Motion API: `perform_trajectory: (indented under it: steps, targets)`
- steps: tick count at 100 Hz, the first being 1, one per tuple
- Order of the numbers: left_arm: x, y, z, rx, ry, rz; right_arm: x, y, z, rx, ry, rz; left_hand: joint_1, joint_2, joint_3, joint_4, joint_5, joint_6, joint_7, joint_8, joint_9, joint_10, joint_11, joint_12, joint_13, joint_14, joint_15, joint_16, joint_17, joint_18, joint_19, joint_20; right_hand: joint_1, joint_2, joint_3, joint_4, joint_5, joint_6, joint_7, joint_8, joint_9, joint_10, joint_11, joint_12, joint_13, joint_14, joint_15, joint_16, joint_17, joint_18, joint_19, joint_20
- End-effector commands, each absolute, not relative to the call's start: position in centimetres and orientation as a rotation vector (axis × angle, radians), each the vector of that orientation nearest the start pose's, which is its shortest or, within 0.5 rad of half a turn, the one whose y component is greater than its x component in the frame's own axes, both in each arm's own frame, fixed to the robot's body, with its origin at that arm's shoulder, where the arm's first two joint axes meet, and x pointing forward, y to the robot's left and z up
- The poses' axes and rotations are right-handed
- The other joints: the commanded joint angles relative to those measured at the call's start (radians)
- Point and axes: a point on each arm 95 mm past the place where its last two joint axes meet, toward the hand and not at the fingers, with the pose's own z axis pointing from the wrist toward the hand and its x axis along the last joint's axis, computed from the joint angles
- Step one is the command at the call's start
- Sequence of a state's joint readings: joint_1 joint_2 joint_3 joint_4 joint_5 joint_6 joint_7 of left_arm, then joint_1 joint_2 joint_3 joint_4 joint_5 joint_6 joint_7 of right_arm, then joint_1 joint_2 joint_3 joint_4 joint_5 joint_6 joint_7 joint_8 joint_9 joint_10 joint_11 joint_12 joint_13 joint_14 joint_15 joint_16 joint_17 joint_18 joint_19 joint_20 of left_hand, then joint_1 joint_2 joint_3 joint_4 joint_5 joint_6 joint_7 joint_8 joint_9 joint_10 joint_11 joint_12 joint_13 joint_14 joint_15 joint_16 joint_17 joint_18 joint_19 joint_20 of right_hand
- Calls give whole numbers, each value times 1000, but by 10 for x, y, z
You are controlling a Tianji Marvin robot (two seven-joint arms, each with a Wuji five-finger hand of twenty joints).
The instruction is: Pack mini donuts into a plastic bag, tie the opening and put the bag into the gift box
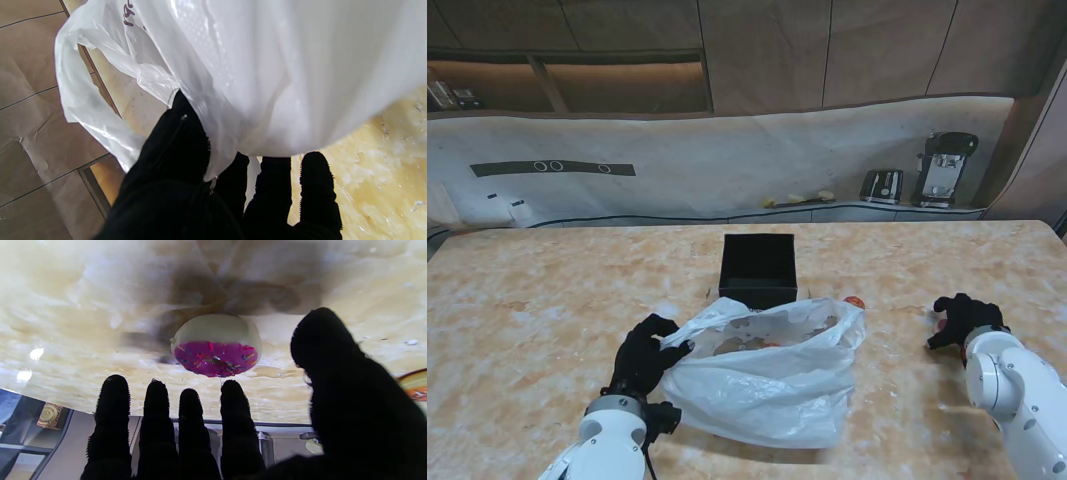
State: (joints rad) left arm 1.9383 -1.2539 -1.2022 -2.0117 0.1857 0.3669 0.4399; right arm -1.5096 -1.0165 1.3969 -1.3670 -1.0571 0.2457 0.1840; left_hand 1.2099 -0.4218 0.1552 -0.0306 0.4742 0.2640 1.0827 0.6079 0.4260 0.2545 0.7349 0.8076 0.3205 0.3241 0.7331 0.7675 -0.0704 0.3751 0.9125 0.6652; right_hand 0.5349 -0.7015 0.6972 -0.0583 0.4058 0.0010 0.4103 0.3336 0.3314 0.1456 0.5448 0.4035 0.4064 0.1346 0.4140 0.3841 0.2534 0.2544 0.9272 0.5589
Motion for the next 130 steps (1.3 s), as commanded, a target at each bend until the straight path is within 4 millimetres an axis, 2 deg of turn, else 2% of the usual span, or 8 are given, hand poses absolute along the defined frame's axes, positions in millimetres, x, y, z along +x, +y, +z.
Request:
perform_trajectory:
  steps: [1, 39, 52, 78, 86, 98, 107, 130]
  targets:
    - [292, -47, -302, -2153, 431, -1744, 421, -162, -365, 1548, 1351, 785, 19, 24, -25, 28, -10, -3, 43, 8, -22, -25, 14, -10, -12, -7, 1, -13, -16, -27, -10, 3, 9, 0, 8, 33, -11, 19, 18, -2, 1, 27, 27, -8, 13, -5, 21, -12, 12, 30, 28, -11]
    - [291, -49, -304, -2162, 431, -1730, 411, -161, -383, 1606, 1286, 745, 19, 21, -25, 28, -10, -6, 43, 9, -19, -24, 15, -12, -12, -7, 1, -13, -16, -28, -9, 3, 77, -70, 103, 35, 34, 42, 89, 25, 40, 33, 154, 96, 63, -12, 214, 106, 122, 7, 191, 33]
    - [291, -49, -304, -2163, 428, -1730, 408, -160, -387, 1643, 1251, 746, 19, 21, -25, 28, -10, -5, 43, 9, -19, -24, 16, -12, -13, -6, 0, -13, -17, -28, -10, 3, 85, -95, 174, 34, 63, 51, 122, 44, 65, 34, 209, 145, 104, -9, 298, 156, 228, 12, 259, 49]
    - [290, -48, -304, -2160, 422, -1731, 404, -157, -392, 1681, 1203, 732, 20, 22, -24, 28, -10, -4, 43, 9, -19, -24, 16, -12, -14, -6, 0, -13, -17, -28, -10, 3, 196, -182, 331, 34, 162, 84, 226, 100, 163, 49, 340, 258, 262, -5, 522, 279, 507, -71, 408, 63]
    - [290, -48, -304, -2159, 421, -1731, 403, -156, -393, 1696, 1177, 739, 22, 21, -23, 29, -8, -4, 42, 8, -20, -24, 16, -13, -14, -6, 0, -13, -17, -28, -10, 4, 221, -219, 407, 24, 187, 87, 249, 111, 193, 58, 373, 283, 309, -6, 575, 307, 578, -84, 420, 48]
    - [290, -48, -303, -2158, 416, -1734, 404, -156, -394, 1691, 1171, 742, 22, 21, -22, 29, -8, -3, 43, 8, -20, -23, 16, -13, -14, -6, 0, -13, -17, -28, -10, 4, 284, -306, 487, -70, 221, 80, 285, 129, 243, 58, 411, 317, 377, 20, 646, 324, 653, -132, 442, 60]
    - [290, -48, -303, -2157, 416, -1739, 405, -156, -394, 1690, 1159, 756, 21, 21, -23, 29, -9, -4, 41, 6, -19, -22, 17, -12, -14, -6, 0, -13, -17, -28, -10, 4, 312, -337, 533, -89, 257, 72, 311, 138, 298, 59, 428, 333, 431, 38, 679, 321, 700, -148, 450, 66]
    - [290, -47, -302, -2156, 414, -1742, 407, -154, -386, 1638, 1130, 864, 21, 22, -23, 29, -7, -4, 42, 4, -19, -23, 17, -11, -13, -6, 1, -13, -16, -28, -10, 4, 338, -364, 592, -87, 324, 52, 359, 159, 385, 64, 445, 358, 496, 56, 739, 320, 757, -179, 470, 82]
